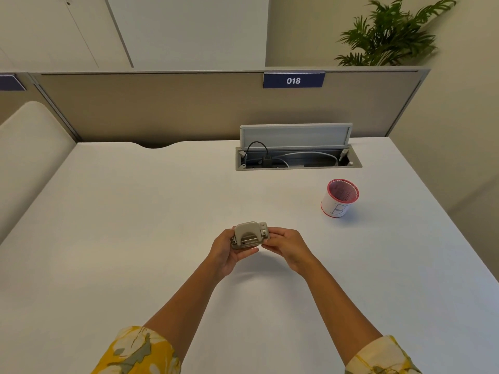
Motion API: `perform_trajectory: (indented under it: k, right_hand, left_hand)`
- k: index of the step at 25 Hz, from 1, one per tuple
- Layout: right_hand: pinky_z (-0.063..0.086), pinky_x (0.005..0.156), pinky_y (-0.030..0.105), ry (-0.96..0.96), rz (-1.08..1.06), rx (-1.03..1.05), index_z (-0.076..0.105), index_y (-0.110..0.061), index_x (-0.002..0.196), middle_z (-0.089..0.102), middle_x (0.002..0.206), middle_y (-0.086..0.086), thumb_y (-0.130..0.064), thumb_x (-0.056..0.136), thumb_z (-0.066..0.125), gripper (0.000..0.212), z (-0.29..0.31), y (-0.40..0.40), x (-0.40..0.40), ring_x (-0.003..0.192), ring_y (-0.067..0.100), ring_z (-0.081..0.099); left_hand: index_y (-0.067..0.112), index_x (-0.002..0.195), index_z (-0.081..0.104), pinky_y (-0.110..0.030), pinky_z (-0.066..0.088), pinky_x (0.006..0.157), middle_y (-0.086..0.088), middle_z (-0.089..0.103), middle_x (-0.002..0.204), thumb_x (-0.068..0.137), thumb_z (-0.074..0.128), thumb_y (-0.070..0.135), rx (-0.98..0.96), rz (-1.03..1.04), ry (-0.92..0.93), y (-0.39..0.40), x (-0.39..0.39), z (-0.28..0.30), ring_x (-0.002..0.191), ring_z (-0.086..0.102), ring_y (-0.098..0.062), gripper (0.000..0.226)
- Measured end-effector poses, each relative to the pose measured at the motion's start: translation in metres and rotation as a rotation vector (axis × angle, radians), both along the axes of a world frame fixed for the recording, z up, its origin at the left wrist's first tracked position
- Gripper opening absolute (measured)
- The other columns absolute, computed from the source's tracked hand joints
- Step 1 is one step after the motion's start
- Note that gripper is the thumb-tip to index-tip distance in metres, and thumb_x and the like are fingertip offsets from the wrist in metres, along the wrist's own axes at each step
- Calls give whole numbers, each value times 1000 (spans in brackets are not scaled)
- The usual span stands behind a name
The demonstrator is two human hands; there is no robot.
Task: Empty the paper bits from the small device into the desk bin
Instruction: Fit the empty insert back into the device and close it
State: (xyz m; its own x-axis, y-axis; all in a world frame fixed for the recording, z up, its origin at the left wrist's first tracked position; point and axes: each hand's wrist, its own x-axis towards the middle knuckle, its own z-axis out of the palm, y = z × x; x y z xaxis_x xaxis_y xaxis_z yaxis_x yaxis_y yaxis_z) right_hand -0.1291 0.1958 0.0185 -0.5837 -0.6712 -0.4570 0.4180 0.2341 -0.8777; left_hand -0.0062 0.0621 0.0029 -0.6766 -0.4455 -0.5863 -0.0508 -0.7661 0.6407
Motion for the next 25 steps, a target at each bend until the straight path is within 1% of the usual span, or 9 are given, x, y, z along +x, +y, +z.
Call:
perform_trajectory:
  k: [2, 7, 10, 13, 16, 18, 20, 22, 25]
  right_hand:
    - [60, 72, 21, 28, -25, 24, 66, -1, 119, 76, 96, 7, 10, 84, 62, 37, 0, -2, -2, 90, 17, 74]
    - [59, 64, 19, 93, -137, 137, 72, -6, 113, 74, 89, 1, 9, 81, 65, 35, -3, -6, -4, 81, 13, 73]
    - [60, 68, 22, 133, -115, 169, 73, -6, 111, 75, 97, 6, 10, 79, 65, 37, -1, -4, -9, 83, 16, 73]
    - [60, 68, 23, 124, 22, 167, 70, -1, 114, 74, 103, 13, 14, 81, 63, 36, 5, 1, -18, 87, 21, 73]
    - [60, 69, 21, 104, 50, 125, 70, 4, 111, 73, 105, 19, 11, 83, 63, 30, 6, 2, -23, 90, 24, 73]
    - [61, 73, 22, 35, -61, 52, 69, 7, 110, 72, 107, 22, 8, 83, 65, 27, 3, 1, -21, 94, 27, 73]
    - [61, 74, 22, -27, -116, 16, 69, 7, 108, 72, 108, 22, 8, 84, 65, 24, -2, -1, -15, 94, 27, 72]
    - [61, 73, 23, -42, -70, 53, 67, 6, 112, 73, 105, 19, 8, 85, 64, 28, -9, -3, -7, 92, 25, 71]
    - [61, 79, 33, -2, -57, 154, 67, 4, 114, 73, 105, 18, 7, 83, 65, 31, -18, -6, 1, 96, 28, 72]
  left_hand:
    - [6, 111, 67, -45, 63, 67, -22, 77, 96, 103, 35, 16, -21, -34, 5, 2, 0, 1, 90, 75, -37, 34]
    - [3, 122, 57, -49, 62, 72, -26, 71, 114, 103, 40, 19, -87, -112, -16, 2, -2, 3, 97, 73, -39, 30]
    - [7, 111, 62, -55, 59, 85, -20, 71, 109, 99, 46, 19, -130, -164, -57, -1, -2, -3, 98, 73, -33, 23]
    - [5, 100, 69, -51, 56, 92, -16, 66, 97, 94, 49, 16, -217, -295, -175, -9, 4, -10, 89, 67, -25, 24]
    - [3, 111, 73, -45, 59, 90, -14, 72, 93, 93, 55, 13, -241, -440, -172, -12, 8, -11, 87, 70, -24, 28]
    - [3, 115, 71, -43, 61, 87, -17, 73, 95, 93, 55, 6, -216, -426, -126, -10, 6, -10, 88, 72, -27, 27]
    - [3, 113, 69, -40, 62, 80, -19, 73, 96, 93, 52, -1, -209, -363, -107, -7, 3, -10, 87, 73, -29, 27]
    - [6, 108, 69, -37, 62, 73, -18, 74, 93, 93, 54, 0, -226, -313, -123, -5, 2, -11, 82, 74, -27, 22]
    - [5, 108, 70, -39, 62, 76, -19, 74, 96, 96, 54, 5, -268, -312, -149, -2, 0, -15, 86, 73, -27, 20]
